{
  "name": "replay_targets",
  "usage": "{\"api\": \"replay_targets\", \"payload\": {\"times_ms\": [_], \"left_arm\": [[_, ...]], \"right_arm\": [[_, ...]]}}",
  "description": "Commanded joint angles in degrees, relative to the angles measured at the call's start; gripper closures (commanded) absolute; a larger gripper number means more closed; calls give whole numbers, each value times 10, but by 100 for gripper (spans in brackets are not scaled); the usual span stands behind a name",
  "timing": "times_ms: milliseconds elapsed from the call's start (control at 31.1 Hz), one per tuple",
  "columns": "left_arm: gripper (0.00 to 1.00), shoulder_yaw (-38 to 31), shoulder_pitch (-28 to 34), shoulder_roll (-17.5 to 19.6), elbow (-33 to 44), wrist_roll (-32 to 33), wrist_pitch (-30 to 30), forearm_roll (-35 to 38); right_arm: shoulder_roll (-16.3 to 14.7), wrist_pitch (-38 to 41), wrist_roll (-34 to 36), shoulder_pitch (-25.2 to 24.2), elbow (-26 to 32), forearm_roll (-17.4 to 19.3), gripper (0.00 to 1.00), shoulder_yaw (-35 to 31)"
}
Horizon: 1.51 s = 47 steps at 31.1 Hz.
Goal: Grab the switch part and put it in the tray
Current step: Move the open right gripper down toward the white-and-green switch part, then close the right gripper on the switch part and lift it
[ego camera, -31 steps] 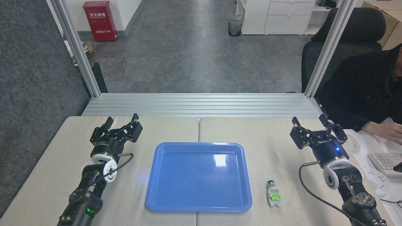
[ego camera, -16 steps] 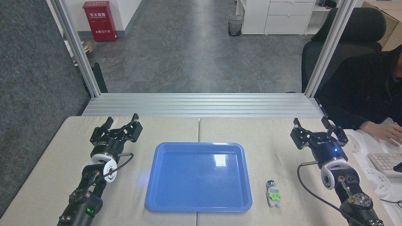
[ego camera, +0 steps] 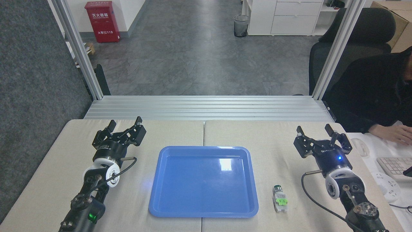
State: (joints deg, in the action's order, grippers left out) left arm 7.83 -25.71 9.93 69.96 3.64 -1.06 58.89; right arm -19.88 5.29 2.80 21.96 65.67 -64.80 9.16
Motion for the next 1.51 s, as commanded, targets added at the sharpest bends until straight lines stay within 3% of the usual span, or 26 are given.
{"api": "replay_targets", "payload": {"times_ms": [0,193,418,643,868,1479], "left_arm": [[0,0,0,0,0,0,0,0],[0,0,0,0,0,0,0,0],[0,0,1,0,0,0,0,0],[0,1,0,0,0,0,0,0],[0,0,0,0,0,0,0,0],[0,0,0,0,0,0,0,0]], "right_arm": [[4,-14,-31,-71,107,1,2,9],[5,-41,-35,-141,189,3,2,11],[20,-42,-35,-184,243,2,2,14],[34,-58,-36,-208,247,-14,2,30],[37,-129,-36,-233,245,-30,2,93],[38,-148,-39,-244,204,-36,2,125]]}}
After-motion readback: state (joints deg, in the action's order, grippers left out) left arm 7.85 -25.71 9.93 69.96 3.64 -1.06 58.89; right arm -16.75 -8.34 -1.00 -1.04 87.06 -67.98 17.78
